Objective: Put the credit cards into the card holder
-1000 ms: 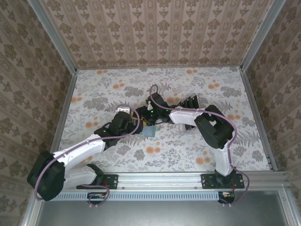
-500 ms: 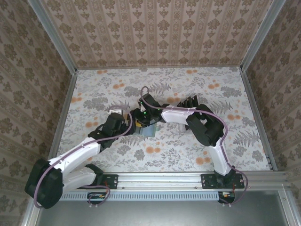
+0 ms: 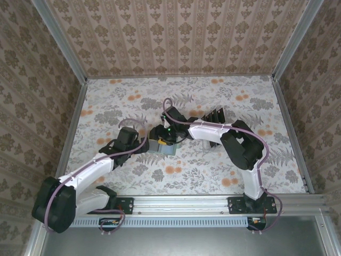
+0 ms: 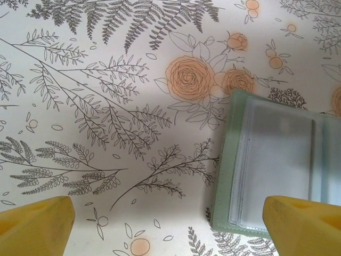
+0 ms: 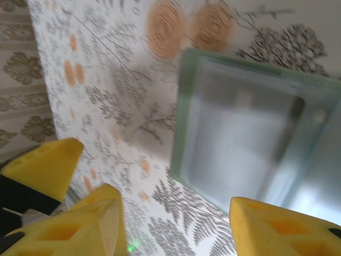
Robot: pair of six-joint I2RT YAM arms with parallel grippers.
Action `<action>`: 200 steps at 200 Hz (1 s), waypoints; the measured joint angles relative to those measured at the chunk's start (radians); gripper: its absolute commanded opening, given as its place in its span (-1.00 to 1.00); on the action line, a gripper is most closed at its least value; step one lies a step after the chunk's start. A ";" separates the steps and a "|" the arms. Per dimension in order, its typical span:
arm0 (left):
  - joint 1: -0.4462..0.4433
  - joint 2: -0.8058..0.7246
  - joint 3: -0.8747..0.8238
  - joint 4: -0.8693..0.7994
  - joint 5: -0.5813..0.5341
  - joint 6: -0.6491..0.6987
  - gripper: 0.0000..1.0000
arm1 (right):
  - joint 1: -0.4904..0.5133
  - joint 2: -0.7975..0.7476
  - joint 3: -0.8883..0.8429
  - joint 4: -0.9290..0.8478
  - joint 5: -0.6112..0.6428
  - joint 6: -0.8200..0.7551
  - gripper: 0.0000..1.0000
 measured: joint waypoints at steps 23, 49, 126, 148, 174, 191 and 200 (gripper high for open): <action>0.007 0.007 0.005 0.002 0.000 0.000 1.00 | 0.013 0.009 -0.010 -0.049 0.006 -0.046 0.16; 0.006 0.021 0.011 0.004 0.005 0.000 1.00 | 0.018 0.011 -0.012 -0.137 0.031 -0.129 0.15; 0.006 0.023 0.026 0.008 0.016 0.000 0.99 | -0.063 -0.005 -0.011 -0.310 0.056 -0.369 0.14; 0.006 0.023 0.026 0.008 0.017 -0.001 0.99 | -0.083 -0.009 -0.007 -0.340 0.060 -0.408 0.13; 0.006 0.023 0.026 0.008 0.019 -0.001 1.00 | -0.088 -0.011 0.003 -0.361 0.057 -0.434 0.13; 0.006 0.023 0.026 0.008 0.020 -0.001 0.99 | -0.088 -0.025 0.007 -0.382 0.054 -0.434 0.13; 0.006 0.023 0.026 0.008 0.021 -0.001 1.00 | -0.090 -0.045 0.012 -0.398 0.055 -0.433 0.13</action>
